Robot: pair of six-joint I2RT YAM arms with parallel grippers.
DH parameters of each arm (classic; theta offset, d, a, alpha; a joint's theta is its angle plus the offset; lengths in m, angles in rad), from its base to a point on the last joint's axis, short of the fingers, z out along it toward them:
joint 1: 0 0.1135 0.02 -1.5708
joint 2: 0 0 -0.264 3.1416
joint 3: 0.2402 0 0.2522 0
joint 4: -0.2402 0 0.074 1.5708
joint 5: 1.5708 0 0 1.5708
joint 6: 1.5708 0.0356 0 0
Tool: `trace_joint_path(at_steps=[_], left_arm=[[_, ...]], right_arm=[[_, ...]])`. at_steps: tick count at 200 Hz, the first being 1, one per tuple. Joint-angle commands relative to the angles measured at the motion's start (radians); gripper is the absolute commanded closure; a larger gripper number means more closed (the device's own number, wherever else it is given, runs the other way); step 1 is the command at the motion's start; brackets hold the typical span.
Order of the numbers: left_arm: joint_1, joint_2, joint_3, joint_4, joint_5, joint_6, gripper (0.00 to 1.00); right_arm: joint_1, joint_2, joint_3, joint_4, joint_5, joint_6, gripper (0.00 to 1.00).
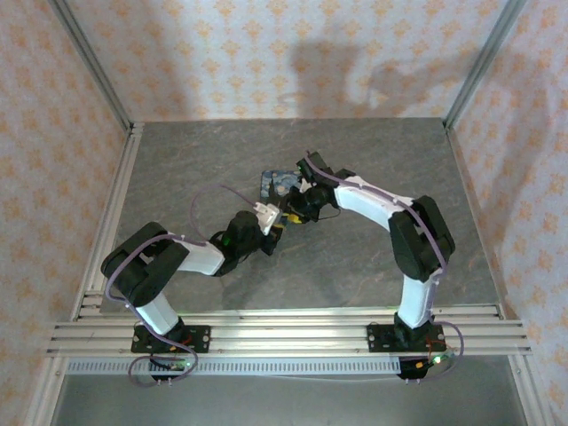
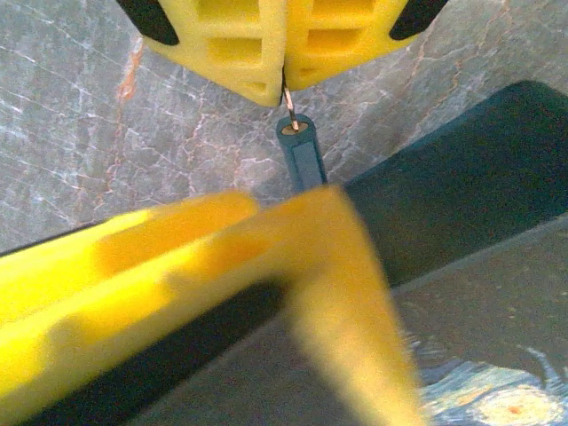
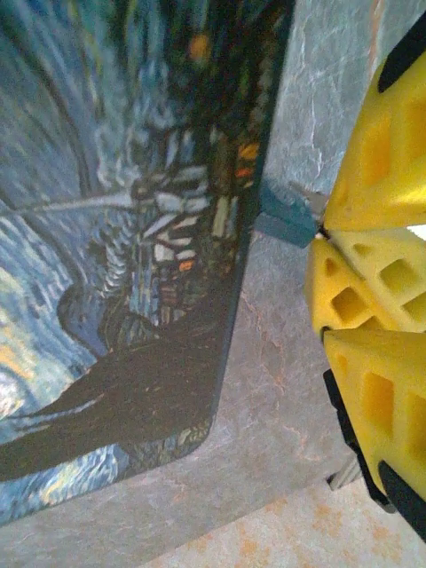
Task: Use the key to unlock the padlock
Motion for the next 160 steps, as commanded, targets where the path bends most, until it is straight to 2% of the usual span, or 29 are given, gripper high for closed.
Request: trace_joint_path(at_steps=[1,65,113,160], left_arm=[[0.023,-0.002,0.024,-0.01,0.0,-0.02,1.0],[0.025,0.001,0.042,-0.047,0.027,-0.017,1.0],[0.029,0.006,0.057,-0.077,0.055,-0.016,1.0],[0.051,0.018,0.06,-0.067,0.102,-0.041,1.0]], right_arm=[[0.003,-0.078,-0.04,-0.003,0.119,0.012,0.65],[0.026,-0.089,-0.121,0.076,0.195,0.072,0.64],[0.028,-0.095,-0.23,0.291,0.183,0.193,0.55],[0.028,-0.095,-0.343,0.507,0.174,0.322,0.54]])
